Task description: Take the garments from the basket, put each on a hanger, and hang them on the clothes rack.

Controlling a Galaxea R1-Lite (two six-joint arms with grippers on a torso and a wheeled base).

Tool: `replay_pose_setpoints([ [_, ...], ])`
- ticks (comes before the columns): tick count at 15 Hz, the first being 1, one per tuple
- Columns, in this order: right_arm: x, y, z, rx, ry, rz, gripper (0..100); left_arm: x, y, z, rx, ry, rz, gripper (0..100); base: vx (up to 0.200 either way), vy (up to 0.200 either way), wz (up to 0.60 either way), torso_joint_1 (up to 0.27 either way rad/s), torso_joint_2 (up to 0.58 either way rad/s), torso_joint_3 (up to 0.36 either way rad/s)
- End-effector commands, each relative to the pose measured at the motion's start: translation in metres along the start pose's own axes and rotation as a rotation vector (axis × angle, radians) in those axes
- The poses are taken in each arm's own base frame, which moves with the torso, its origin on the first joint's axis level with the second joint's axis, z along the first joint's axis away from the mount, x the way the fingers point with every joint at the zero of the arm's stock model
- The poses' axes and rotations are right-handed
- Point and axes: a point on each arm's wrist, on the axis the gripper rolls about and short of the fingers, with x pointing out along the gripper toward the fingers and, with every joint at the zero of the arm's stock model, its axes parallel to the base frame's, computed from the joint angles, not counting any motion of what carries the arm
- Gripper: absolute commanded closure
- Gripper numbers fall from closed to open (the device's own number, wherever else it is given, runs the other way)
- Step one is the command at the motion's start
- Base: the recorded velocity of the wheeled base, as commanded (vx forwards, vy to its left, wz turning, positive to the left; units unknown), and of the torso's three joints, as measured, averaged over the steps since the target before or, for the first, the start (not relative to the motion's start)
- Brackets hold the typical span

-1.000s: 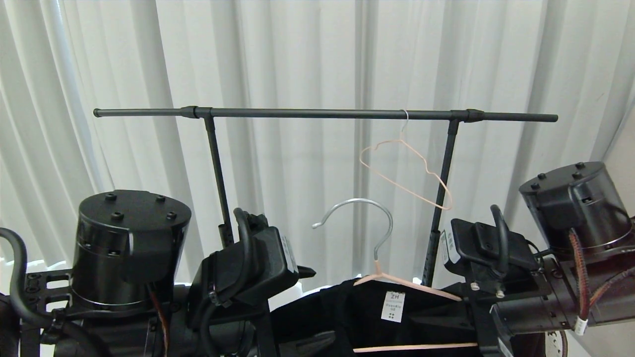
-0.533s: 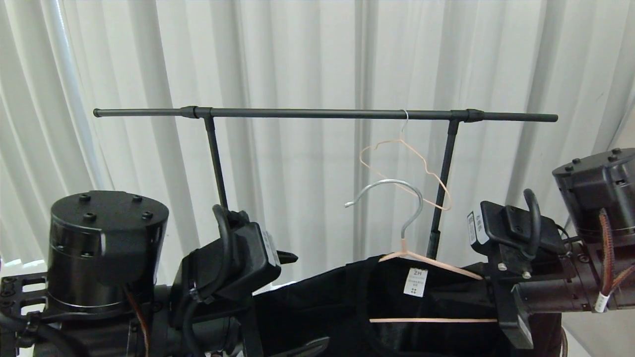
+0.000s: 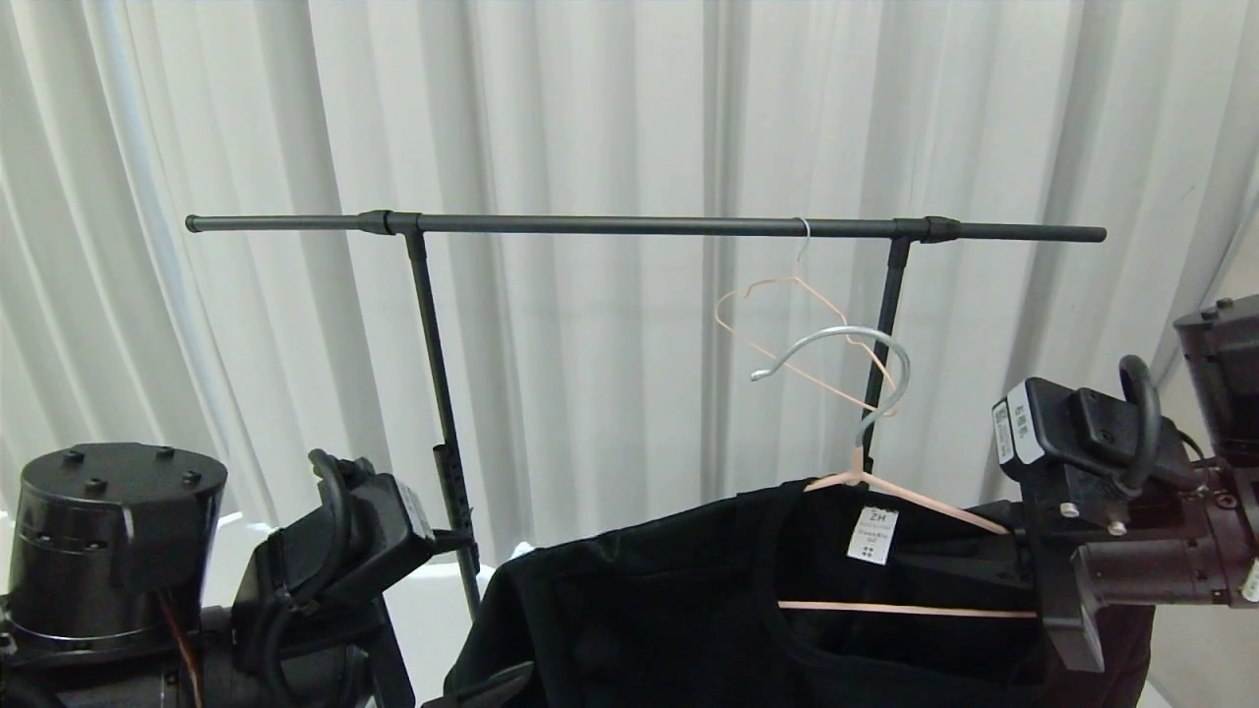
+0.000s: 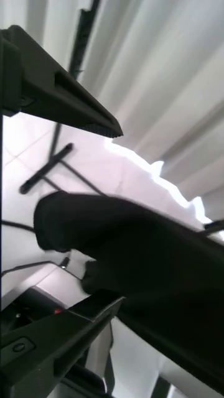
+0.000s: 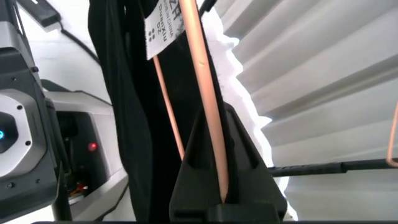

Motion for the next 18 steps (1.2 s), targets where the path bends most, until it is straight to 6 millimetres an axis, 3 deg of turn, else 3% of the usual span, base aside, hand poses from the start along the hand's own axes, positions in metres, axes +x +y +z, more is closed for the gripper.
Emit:
replay_pose_setpoints([
  [1,-0.008,0.003,0.003,-0.013,-0.022,-0.011,100,0.004,0.003,-0.009,-0.028,0.043,0.006,0,0.0,0.0,0.0,0.0,0.0,0.0],
  [5,-0.013,0.004,0.005,-0.023,-0.039,-0.018,100,0.011,0.004,-0.013,-0.039,0.073,-0.009,0,0.0,0.0,0.0,0.0,0.0,0.0],
  [6,-0.013,0.005,0.005,-0.024,-0.039,-0.016,100,0.011,0.004,-0.013,-0.039,0.073,-0.009,100,0.0,0.0,0.0,0.0,0.0,0.0],
  [9,-0.015,0.005,0.005,-0.02,-0.04,-0.024,100,0.01,0.004,-0.013,-0.044,0.074,-0.003,100,0.0,0.0,0.0,0.0,0.0,0.0],
  [16,-0.024,-0.007,-0.002,0.033,-0.029,-0.105,100,-0.003,0.032,-0.03,-0.144,0.115,0.153,100,0.0,0.0,0.0,0.0,0.0,0.0],
  [18,-0.024,-0.008,-0.002,0.035,-0.027,-0.106,100,-0.007,0.031,-0.023,-0.119,0.078,0.16,100,0.0,0.0,0.0,0.0,0.0,0.0],
])
